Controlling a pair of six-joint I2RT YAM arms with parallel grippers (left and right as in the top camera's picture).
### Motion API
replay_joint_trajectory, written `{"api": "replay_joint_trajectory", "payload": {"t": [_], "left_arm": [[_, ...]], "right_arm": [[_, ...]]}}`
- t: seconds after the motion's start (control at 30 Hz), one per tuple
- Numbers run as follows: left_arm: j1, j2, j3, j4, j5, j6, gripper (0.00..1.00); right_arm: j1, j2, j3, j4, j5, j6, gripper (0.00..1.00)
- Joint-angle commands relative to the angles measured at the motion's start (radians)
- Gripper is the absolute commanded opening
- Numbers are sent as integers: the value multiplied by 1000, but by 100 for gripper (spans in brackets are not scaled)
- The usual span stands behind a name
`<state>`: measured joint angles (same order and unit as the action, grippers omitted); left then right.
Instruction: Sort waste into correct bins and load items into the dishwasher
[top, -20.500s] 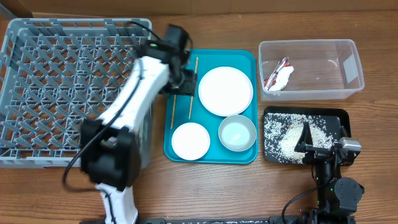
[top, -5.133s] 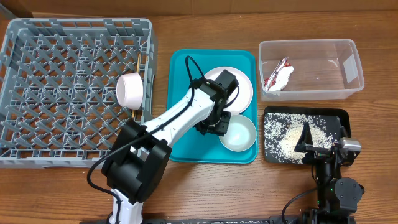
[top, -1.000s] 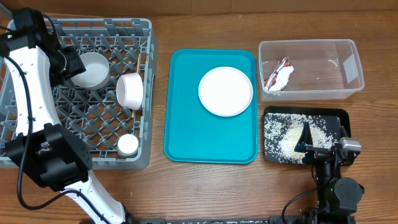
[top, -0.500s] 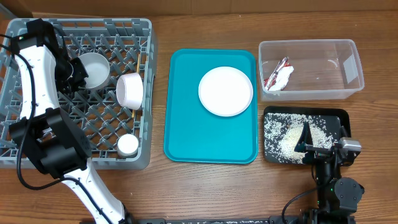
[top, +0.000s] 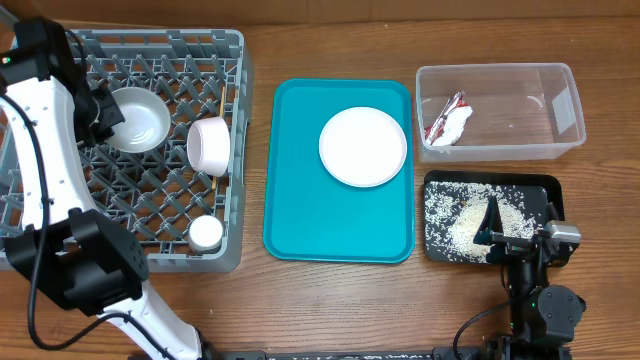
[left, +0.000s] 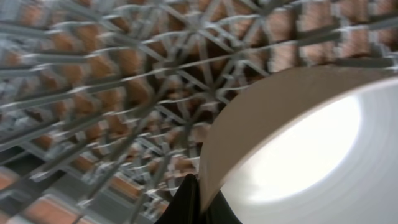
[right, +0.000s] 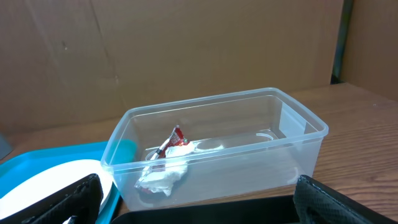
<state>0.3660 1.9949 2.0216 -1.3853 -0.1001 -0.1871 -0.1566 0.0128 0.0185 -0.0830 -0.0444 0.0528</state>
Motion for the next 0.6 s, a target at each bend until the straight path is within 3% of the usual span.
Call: {"api": "replay_joint_trajectory", "payload": {"t": [0.0,0.23,0.5,0.57], "left_arm": [[-43,-105,17,-9,-193,-31,4],[-338,-225,17,-64,-613,-104,4],[-662,-120,8,-305,-1067,-479,4],[-685,-80,-9,-305,-1104,-486,4]], "right_arm": [[-3,-10,-10,3,5,6,100],[-3,-10,-10,3,5,6,100],[-3,-10,-10,3,5,6,100],[-3,-10,-10,3,5,6,100]]}}
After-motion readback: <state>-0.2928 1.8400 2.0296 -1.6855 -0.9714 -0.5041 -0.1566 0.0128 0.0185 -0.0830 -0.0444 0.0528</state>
